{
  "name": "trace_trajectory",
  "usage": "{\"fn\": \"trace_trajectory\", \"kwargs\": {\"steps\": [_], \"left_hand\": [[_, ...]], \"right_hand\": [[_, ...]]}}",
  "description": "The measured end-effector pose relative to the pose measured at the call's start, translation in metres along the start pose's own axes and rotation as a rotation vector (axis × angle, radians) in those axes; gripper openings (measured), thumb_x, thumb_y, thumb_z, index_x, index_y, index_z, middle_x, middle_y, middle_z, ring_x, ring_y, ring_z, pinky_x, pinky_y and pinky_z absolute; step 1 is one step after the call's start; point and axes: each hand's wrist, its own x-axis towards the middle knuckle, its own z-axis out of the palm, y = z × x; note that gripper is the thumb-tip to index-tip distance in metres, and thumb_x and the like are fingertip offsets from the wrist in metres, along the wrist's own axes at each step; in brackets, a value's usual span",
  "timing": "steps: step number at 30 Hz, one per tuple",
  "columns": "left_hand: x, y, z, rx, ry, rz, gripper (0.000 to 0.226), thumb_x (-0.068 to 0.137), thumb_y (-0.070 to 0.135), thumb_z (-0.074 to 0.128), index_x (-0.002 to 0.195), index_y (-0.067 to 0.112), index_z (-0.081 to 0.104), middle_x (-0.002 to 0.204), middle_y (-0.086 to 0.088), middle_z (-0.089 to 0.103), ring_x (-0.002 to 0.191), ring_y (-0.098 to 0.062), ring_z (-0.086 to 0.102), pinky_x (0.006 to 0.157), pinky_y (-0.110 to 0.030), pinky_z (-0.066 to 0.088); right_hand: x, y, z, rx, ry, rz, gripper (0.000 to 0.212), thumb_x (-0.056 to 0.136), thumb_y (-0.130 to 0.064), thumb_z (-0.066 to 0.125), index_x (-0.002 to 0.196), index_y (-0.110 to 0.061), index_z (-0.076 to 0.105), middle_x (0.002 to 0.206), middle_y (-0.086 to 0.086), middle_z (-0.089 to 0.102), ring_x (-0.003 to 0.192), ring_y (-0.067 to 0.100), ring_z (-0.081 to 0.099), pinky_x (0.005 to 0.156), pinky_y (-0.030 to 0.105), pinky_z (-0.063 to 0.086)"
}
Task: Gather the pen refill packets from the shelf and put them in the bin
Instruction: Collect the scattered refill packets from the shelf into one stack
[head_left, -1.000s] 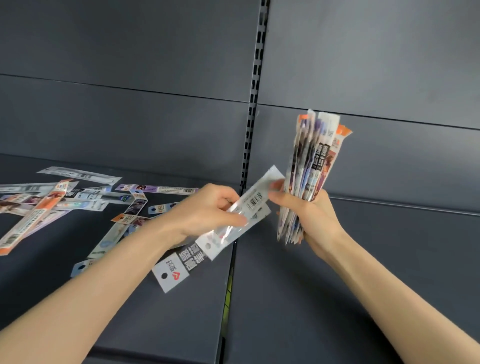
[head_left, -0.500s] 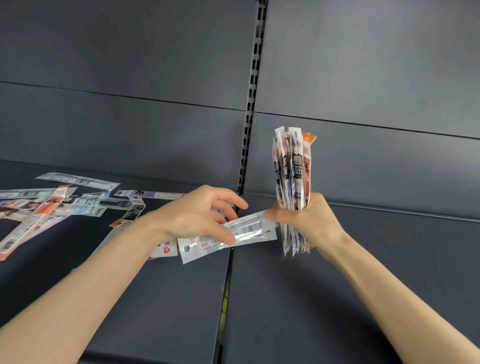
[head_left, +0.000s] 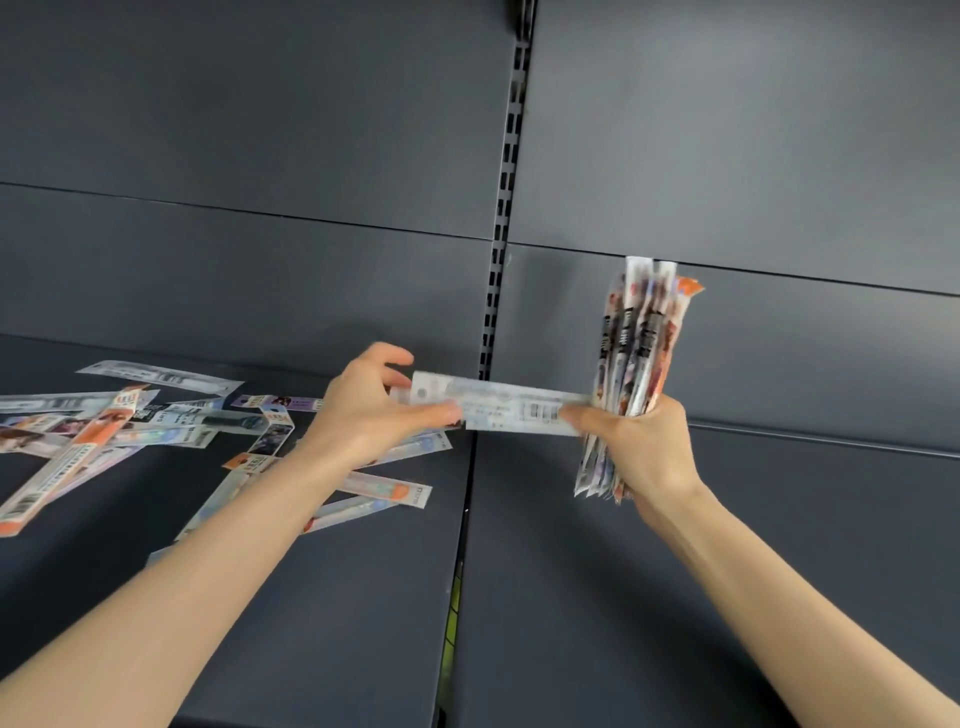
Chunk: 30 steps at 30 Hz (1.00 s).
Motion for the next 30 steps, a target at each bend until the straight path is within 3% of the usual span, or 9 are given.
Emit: {"fn": "trace_trajectory", "kwargs": {"steps": [2, 4, 8, 10, 12, 15, 17, 22, 30], "left_hand": [[-0.003, 0.001, 0.007, -0.339, 0.03, -0.114, 0.071, 0.064, 0.033, 0.084, 0.124, 0.017, 0.048, 0.101, 0.005, 0.065, 0.094, -0.015, 0.065, 0.079, -0.033, 0.055], [-0.009, 0.005, 0.02, -0.612, -0.13, -0.172, 0.047, 0.073, 0.027, 0.078, 0.115, 0.014, 0.06, 0.106, -0.005, 0.071, 0.091, -0.017, 0.071, 0.072, -0.029, 0.058], [-0.017, 0.009, 0.037, -0.77, -0.153, -0.064, 0.023, 0.085, 0.015, 0.066, 0.106, 0.006, 0.063, 0.102, -0.011, 0.073, 0.094, -0.021, 0.071, 0.075, -0.028, 0.059], [-0.015, 0.011, 0.029, -0.744, -0.057, -0.002, 0.017, 0.087, 0.012, 0.064, 0.102, 0.004, 0.063, 0.096, -0.011, 0.074, 0.089, -0.018, 0.072, 0.076, -0.028, 0.059], [-0.011, 0.016, 0.013, -0.525, -0.014, 0.124, 0.007, 0.086, 0.012, 0.064, 0.092, 0.008, 0.065, 0.088, -0.007, 0.074, 0.076, -0.01, 0.071, 0.066, -0.021, 0.058], [-0.009, 0.031, -0.008, -0.157, -0.236, 0.304, 0.006, 0.083, 0.014, 0.068, 0.088, 0.01, 0.067, 0.084, -0.002, 0.073, 0.069, -0.012, 0.069, 0.056, -0.022, 0.056], [-0.009, 0.042, -0.011, -0.074, -0.386, 0.372, 0.012, 0.08, 0.013, 0.071, 0.09, 0.011, 0.064, 0.081, 0.005, 0.072, 0.066, -0.008, 0.069, 0.054, -0.022, 0.056], [-0.006, 0.046, 0.006, -0.312, -0.361, 0.379, 0.045, 0.078, 0.009, 0.072, 0.118, 0.017, 0.053, 0.092, 0.008, 0.075, 0.078, -0.014, 0.074, 0.07, -0.037, 0.06], [-0.005, 0.038, 0.02, -0.448, -0.231, 0.422, 0.021, 0.085, 0.006, 0.064, 0.106, 0.008, 0.064, 0.097, -0.005, 0.073, 0.081, -0.016, 0.072, 0.055, -0.025, 0.058]], "right_hand": [[0.0, -0.001, 0.001, 0.095, 0.067, 0.04, 0.017, 0.071, -0.005, 0.078, 0.071, -0.01, 0.062, 0.061, -0.001, 0.058, 0.044, 0.006, 0.054, 0.036, 0.015, 0.041], [-0.003, -0.001, 0.006, 0.183, 0.076, 0.088, 0.022, 0.071, -0.007, 0.079, 0.068, -0.015, 0.059, 0.058, -0.003, 0.057, 0.043, 0.009, 0.053, 0.035, 0.015, 0.038], [-0.013, 0.003, 0.017, 0.198, -0.093, 0.161, 0.012, 0.072, -0.006, 0.078, 0.076, -0.008, 0.067, 0.065, 0.004, 0.066, 0.056, 0.016, 0.063, 0.049, 0.025, 0.052], [-0.014, 0.004, 0.017, 0.191, -0.204, 0.168, 0.018, 0.072, -0.003, 0.076, 0.088, -0.007, 0.071, 0.081, 0.006, 0.073, 0.075, 0.019, 0.069, 0.073, 0.035, 0.058], [-0.013, 0.002, 0.014, 0.122, -0.271, 0.078, 0.032, 0.07, -0.004, 0.077, 0.1, -0.013, 0.071, 0.098, -0.001, 0.074, 0.093, 0.014, 0.069, 0.083, 0.03, 0.054], [-0.013, -0.003, 0.013, 0.081, -0.349, -0.054, 0.051, 0.062, -0.012, 0.079, 0.111, -0.017, 0.068, 0.111, -0.007, 0.071, 0.101, 0.003, 0.066, 0.087, 0.023, 0.052], [-0.011, -0.005, 0.01, 0.113, -0.411, -0.086, 0.038, 0.068, -0.005, 0.078, 0.103, -0.018, 0.071, 0.107, -0.002, 0.074, 0.1, 0.009, 0.069, 0.087, 0.027, 0.055], [-0.013, -0.004, 0.005, 0.248, -0.563, -0.068, 0.035, 0.068, -0.002, 0.072, 0.1, -0.017, 0.072, 0.105, 0.008, 0.075, 0.098, 0.024, 0.071, 0.082, 0.032, 0.057], [-0.012, -0.004, 0.004, 0.255, -0.55, -0.027, 0.038, 0.07, 0.005, 0.073, 0.101, -0.016, 0.071, 0.106, 0.005, 0.075, 0.099, 0.021, 0.071, 0.083, 0.03, 0.057]]}}
